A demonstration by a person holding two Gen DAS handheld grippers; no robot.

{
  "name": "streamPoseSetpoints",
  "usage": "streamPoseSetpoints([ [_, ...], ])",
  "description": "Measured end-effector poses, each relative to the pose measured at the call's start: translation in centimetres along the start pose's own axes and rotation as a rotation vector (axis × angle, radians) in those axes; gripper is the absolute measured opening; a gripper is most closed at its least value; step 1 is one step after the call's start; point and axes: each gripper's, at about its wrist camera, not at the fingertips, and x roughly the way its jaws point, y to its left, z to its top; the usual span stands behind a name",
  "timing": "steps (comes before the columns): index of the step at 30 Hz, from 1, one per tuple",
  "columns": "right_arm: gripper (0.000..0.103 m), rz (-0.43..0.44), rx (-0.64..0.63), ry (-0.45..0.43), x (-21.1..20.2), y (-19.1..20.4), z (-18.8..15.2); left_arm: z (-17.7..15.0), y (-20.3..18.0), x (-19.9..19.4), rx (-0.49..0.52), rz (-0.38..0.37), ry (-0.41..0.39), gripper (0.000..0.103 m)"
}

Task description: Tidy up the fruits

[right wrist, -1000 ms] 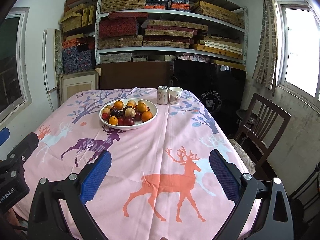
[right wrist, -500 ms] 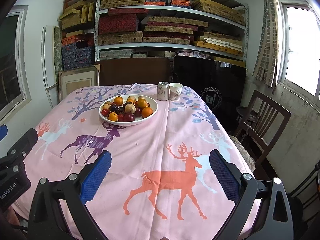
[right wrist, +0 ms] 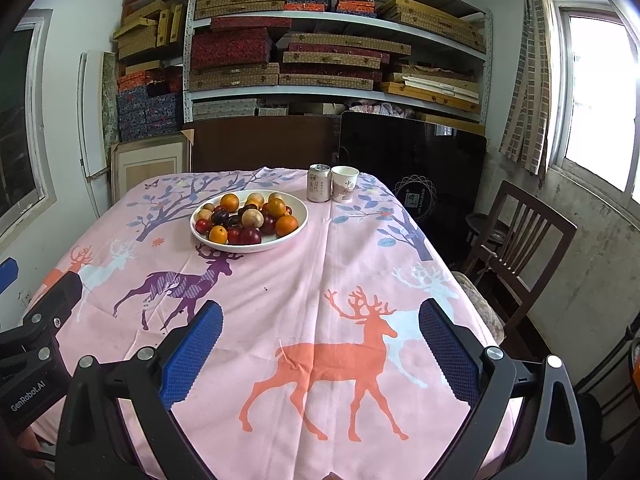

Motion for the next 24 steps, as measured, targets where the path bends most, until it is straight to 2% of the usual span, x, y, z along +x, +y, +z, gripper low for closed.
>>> streamPoseSetpoints([
  [14, 0.099, -0.008, 0.004, 0.013, 0.7, -0.5, 0.1, -0.3, -1.0, 1.9, -0.006, -0.032, 0.050, 0.099],
  [20, 0.099, -0.009, 0.006, 0.023, 1.1, -0.7, 0.1, -0.3, -0.9, 1.6, -0.012, -0.052, 0.006, 0.099],
  [24, 0.099, -0.011, 0.010, 0.031, 1.6, -0.8, 0.2, -0.2, -0.9, 1.7, -0.012, -0.058, 0.028, 0.099],
])
